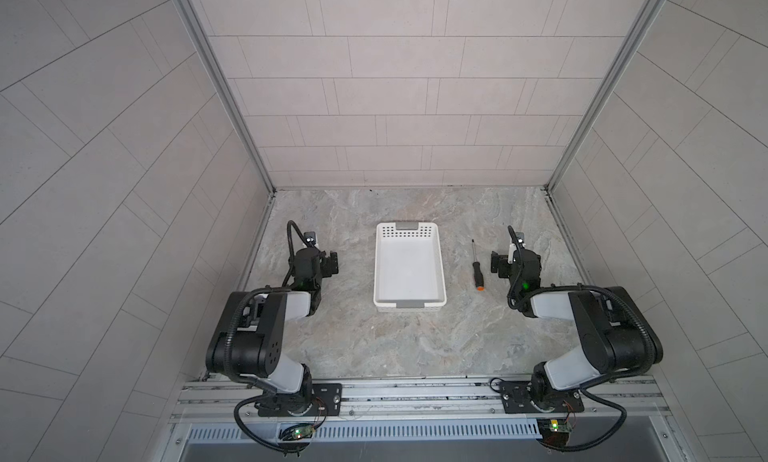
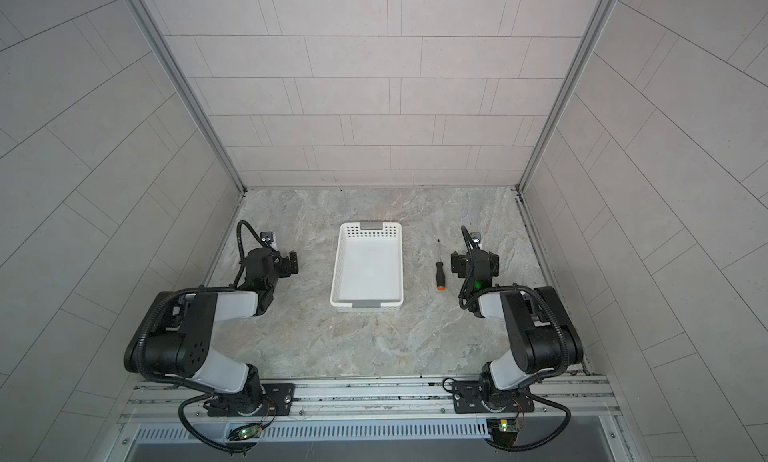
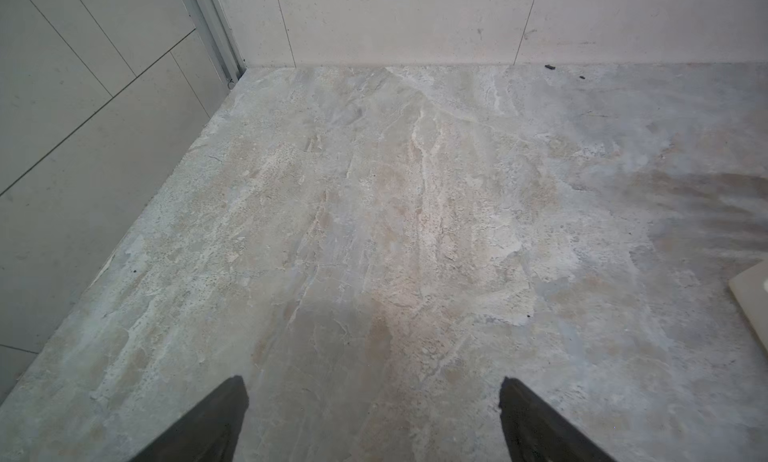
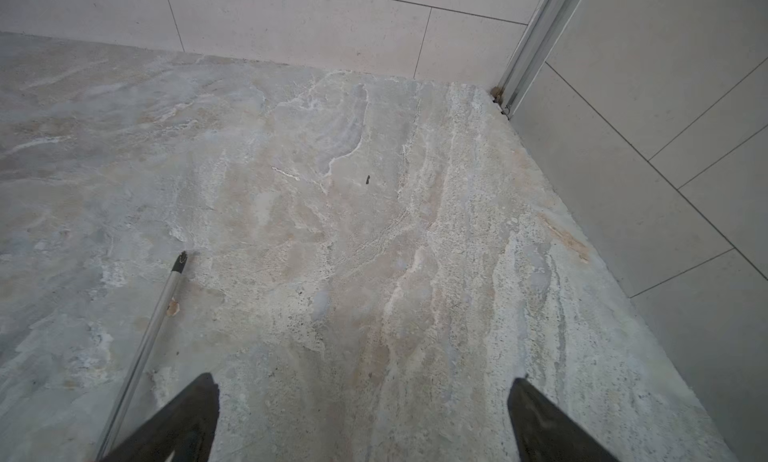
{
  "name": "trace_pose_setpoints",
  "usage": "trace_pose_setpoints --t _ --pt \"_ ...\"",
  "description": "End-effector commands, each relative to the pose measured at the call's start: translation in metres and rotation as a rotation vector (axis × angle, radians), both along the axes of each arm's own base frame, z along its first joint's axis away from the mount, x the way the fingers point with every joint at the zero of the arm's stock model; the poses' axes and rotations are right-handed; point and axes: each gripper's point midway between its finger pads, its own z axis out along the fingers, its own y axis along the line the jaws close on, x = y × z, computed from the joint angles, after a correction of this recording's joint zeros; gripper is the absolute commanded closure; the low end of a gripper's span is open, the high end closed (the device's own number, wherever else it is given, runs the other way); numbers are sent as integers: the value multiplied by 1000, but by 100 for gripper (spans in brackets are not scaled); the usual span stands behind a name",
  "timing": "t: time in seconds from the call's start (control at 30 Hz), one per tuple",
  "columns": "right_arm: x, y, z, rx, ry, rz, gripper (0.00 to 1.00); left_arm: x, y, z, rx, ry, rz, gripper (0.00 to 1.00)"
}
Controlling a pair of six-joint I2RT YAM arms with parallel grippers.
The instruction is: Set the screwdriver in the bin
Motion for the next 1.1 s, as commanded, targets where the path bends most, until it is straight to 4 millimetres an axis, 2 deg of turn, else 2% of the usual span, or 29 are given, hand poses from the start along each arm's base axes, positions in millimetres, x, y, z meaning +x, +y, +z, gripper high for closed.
trace_pose_setpoints --t 0.0,1.07 --pt "1 0 5 -9 -7 7 0 5 0 7 -1 -20 -3 0" --pt "2 -2 5 3 -6 8 0 5 0 6 2 -17 -3 0"
